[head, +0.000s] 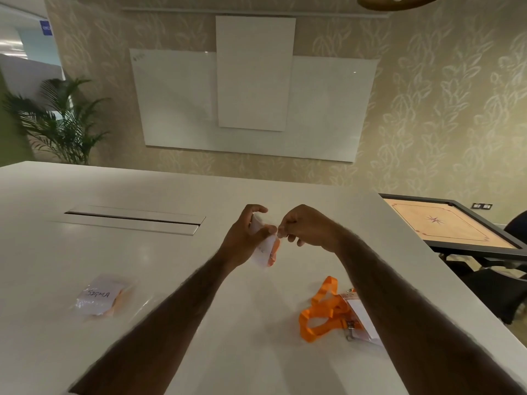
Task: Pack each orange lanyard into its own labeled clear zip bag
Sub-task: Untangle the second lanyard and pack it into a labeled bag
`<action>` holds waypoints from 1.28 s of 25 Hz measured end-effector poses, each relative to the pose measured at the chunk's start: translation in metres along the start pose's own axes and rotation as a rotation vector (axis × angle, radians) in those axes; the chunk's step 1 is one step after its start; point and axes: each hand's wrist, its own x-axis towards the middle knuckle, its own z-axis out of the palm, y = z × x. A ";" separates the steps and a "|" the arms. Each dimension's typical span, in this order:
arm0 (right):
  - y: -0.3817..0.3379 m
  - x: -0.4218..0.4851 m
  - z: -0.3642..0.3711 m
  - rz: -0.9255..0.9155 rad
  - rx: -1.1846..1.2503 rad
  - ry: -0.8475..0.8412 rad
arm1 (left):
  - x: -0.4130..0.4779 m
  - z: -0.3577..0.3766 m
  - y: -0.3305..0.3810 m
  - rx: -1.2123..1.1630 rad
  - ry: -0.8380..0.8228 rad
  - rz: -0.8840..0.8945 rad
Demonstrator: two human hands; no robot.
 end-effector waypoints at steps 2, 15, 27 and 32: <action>0.006 0.004 -0.002 0.036 0.008 0.025 | 0.001 -0.004 0.001 0.005 0.002 0.013; 0.030 0.019 0.011 -0.142 -0.170 0.276 | 0.004 0.000 0.012 -0.081 -0.040 -0.124; 0.028 0.014 0.011 -0.096 -0.024 0.357 | 0.002 0.004 0.021 -0.087 0.065 -0.149; 0.027 0.005 0.013 0.002 0.208 0.375 | 0.002 0.000 0.025 -0.249 0.012 -0.152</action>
